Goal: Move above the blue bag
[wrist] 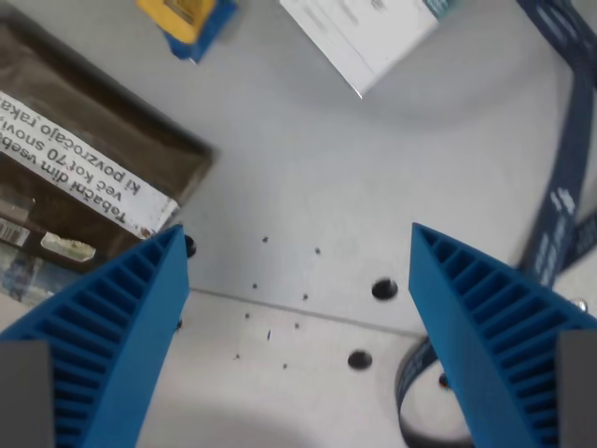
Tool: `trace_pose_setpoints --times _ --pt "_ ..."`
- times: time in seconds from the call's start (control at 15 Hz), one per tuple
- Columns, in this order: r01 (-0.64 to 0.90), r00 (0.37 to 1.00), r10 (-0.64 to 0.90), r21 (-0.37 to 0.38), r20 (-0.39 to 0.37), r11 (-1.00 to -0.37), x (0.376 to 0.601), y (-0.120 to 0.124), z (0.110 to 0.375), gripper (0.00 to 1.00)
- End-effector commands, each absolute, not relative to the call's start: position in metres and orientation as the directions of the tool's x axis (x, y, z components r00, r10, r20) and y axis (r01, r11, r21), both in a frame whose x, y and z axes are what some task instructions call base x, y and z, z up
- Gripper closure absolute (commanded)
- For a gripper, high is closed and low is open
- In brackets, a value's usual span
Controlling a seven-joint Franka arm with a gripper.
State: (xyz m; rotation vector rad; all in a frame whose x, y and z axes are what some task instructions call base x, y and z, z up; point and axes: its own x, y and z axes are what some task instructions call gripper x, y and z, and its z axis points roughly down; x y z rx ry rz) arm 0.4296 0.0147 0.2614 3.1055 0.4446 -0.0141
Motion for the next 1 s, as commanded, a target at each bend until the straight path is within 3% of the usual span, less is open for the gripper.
trace_pose_setpoints --times 0.07,1.0 --pt "0.528 0.849 0.528 -0.032 0.001 -0.849 0.439 0.023 0.256 0.0" --pt "0.848 0.527 0.849 -0.092 0.035 -0.522 0.475 0.08 0.203 0.0"
